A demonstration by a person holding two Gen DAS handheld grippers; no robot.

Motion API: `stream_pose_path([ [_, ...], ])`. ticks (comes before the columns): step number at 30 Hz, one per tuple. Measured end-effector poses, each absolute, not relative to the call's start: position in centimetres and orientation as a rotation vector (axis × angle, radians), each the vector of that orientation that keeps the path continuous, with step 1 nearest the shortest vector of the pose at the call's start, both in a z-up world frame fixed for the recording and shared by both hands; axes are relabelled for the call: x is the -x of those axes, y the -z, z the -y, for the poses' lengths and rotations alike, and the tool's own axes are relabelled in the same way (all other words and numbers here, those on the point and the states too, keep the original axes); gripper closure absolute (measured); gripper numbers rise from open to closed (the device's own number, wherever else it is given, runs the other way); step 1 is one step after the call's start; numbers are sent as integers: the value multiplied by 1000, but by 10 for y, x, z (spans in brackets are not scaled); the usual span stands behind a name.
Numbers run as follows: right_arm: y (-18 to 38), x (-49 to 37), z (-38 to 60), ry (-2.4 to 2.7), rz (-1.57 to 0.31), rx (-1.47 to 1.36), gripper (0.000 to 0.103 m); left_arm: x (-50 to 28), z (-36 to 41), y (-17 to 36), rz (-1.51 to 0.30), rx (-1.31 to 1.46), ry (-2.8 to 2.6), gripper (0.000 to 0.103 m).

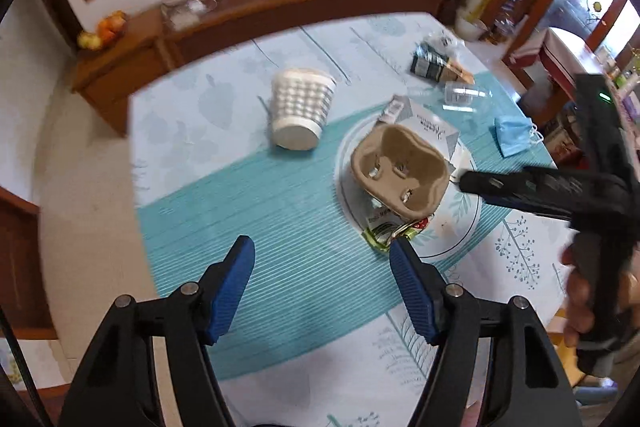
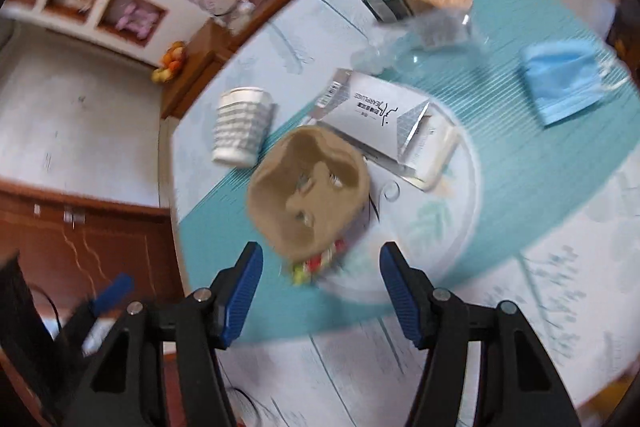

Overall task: Collect trash
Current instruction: 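Grasp the brown paper cup holder with the right tool while the left tool grasps the green snack wrapper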

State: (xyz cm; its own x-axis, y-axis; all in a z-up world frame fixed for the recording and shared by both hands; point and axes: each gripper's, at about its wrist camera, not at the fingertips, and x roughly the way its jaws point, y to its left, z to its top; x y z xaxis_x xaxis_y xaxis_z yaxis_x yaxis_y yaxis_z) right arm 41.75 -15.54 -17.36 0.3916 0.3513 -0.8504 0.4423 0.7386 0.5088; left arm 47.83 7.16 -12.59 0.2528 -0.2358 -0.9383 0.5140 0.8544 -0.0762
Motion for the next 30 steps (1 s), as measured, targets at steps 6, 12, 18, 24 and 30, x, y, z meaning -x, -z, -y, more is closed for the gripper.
stream_pose_path([
  [6, 227, -445, 162, 181, -1276, -897, 48, -495, -48, 169, -1311, -256, 640, 35],
  [12, 229, -438, 167, 180, -1258, -922, 88, -492, -34, 176, -1321, -317, 772, 35],
  [18, 212, -405, 192, 259, -1193, -953, 92, -485, -15, 181, -1336, -361, 895, 35],
  [24, 205, -355, 225, 393, -1130, -1003, 92, -476, 4, 199, -1385, -418, 1003, 35],
  [30, 207, -315, 247, 467, -1107, -1066, 92, -457, 24, 221, -1406, -545, 1104, 35],
])
